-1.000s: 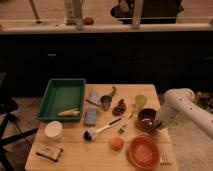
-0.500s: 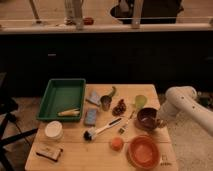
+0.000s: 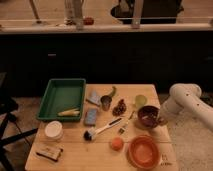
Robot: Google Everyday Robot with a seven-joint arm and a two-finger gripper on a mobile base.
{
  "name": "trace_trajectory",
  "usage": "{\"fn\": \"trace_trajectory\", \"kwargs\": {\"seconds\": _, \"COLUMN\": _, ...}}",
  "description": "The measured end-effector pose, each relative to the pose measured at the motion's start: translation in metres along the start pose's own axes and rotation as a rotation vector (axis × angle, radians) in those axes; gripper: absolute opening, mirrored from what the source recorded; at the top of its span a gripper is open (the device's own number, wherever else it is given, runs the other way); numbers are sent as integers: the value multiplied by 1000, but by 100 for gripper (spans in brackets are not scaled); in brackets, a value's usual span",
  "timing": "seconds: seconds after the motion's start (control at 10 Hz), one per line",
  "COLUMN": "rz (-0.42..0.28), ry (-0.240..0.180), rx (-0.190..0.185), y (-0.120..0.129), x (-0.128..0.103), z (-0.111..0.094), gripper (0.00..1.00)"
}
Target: Stack bowls into tray
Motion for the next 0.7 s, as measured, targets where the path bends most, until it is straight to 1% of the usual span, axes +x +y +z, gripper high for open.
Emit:
{"fn": "trace_trajectory", "kwargs": {"seconds": 0.3, "rz": -71, "ry": -34, "rx": 37, "y": -1, "x": 4, "z": -10, "gripper": 0}}
{"fn": "trace_trajectory", "kwargs": {"seconds": 0.4, "rz": -96, "ry": -46, "rx": 44, "y": -2, "x": 4, "z": -13, "gripper": 0}}
{"fn": "trace_trajectory", "kwargs": {"seconds": 0.6, "rz": -159, "ry": -63, "rx": 55, "y": -13, "x": 3, "z": -17, "gripper": 0}}
{"fn": "trace_trajectory", "kwargs": {"seconds": 0.7, "rz": -182, "ry": -66, "rx": 58, "y": -17, "x": 2, "z": -18, "gripper": 0}}
